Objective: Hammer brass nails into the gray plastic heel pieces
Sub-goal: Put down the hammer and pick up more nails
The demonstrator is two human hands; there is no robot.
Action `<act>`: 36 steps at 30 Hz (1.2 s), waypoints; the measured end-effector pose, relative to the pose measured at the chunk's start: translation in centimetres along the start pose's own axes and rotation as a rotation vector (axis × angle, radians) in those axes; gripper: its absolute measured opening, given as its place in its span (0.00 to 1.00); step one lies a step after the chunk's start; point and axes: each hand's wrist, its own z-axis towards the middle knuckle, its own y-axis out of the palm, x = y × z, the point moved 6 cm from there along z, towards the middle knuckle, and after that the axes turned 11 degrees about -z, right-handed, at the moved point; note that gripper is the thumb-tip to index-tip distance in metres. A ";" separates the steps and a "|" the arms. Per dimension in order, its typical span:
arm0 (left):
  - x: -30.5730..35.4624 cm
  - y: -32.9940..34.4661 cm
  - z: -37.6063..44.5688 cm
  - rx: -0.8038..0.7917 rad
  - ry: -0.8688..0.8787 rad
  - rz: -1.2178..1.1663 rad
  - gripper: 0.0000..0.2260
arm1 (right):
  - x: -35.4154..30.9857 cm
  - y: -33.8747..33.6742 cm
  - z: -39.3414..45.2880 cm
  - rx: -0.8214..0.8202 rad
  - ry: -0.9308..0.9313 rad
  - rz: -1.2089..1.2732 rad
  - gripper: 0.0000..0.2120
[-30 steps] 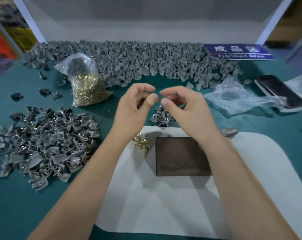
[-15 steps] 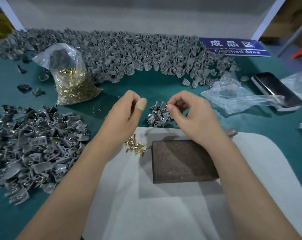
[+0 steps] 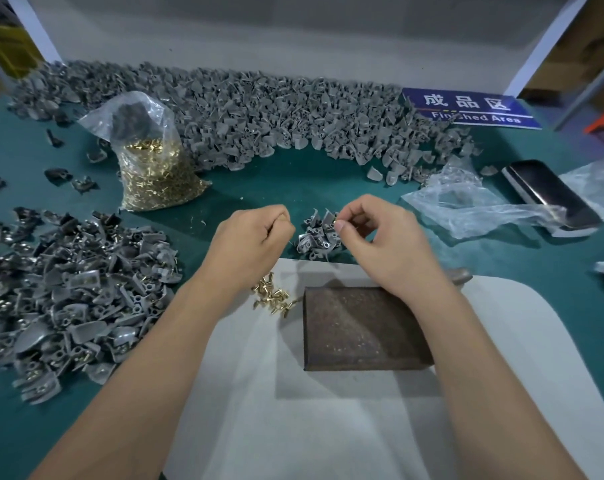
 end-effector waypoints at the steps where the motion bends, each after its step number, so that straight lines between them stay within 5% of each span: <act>1: 0.1 0.0 0.0 -0.003 0.011 0.019 0.10 | 0.0 0.0 0.0 0.001 0.001 0.001 0.06; 5: 0.6 0.3 0.0 -0.130 0.129 0.217 0.07 | 0.0 0.3 0.0 -0.005 -0.008 -0.008 0.07; 10: 0.6 1.0 -0.3 -0.237 0.156 0.309 0.19 | 0.2 0.6 0.1 -0.017 0.009 -0.001 0.06; 18: 1.1 0.3 -0.1 -0.137 0.179 0.248 0.10 | 0.1 0.5 0.0 -0.023 0.008 -0.013 0.06; 24: 1.1 0.9 -0.4 -0.218 0.159 0.288 0.16 | 0.1 0.6 0.0 -0.031 0.018 -0.016 0.05; 29: 0.8 0.9 -0.2 -0.208 0.157 0.267 0.06 | 0.1 0.5 0.1 -0.029 0.011 -0.023 0.06; 36: 3.8 0.0 -0.5 0.124 0.165 -0.537 0.05 | 0.2 0.4 0.2 -0.013 0.001 -0.039 0.07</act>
